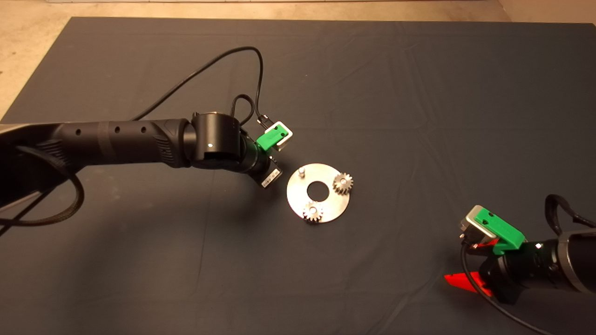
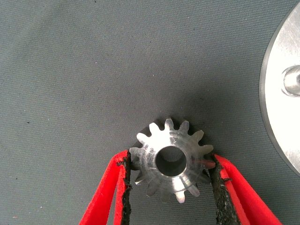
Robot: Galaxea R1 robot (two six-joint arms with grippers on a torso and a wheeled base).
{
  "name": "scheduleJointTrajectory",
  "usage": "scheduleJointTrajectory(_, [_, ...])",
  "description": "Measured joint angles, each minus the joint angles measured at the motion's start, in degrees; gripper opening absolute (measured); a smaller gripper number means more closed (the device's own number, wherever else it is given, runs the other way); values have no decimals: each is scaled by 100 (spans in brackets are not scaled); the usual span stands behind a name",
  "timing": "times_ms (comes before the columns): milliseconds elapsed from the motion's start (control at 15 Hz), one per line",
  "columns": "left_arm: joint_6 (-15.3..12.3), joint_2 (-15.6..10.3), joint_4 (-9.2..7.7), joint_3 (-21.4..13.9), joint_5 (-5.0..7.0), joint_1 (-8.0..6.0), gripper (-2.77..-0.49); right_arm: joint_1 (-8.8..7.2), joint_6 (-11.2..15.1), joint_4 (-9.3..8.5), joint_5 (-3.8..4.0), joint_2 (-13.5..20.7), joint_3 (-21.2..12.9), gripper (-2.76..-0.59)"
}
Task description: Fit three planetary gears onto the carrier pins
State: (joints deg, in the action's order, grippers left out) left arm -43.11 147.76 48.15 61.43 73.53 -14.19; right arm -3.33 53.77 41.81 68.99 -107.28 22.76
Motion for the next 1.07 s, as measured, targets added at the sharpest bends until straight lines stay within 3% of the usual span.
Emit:
scheduleJointTrajectory(733, [26, -18, 5, -2, -7, 0, -259, 0, -19, 0, 0, 4, 2, -133])
scheduleJointTrajectory(1067, [32, -43, -2, -202, 44, 2, -267, 0, -157, 0, -2, 222, 2, -133])
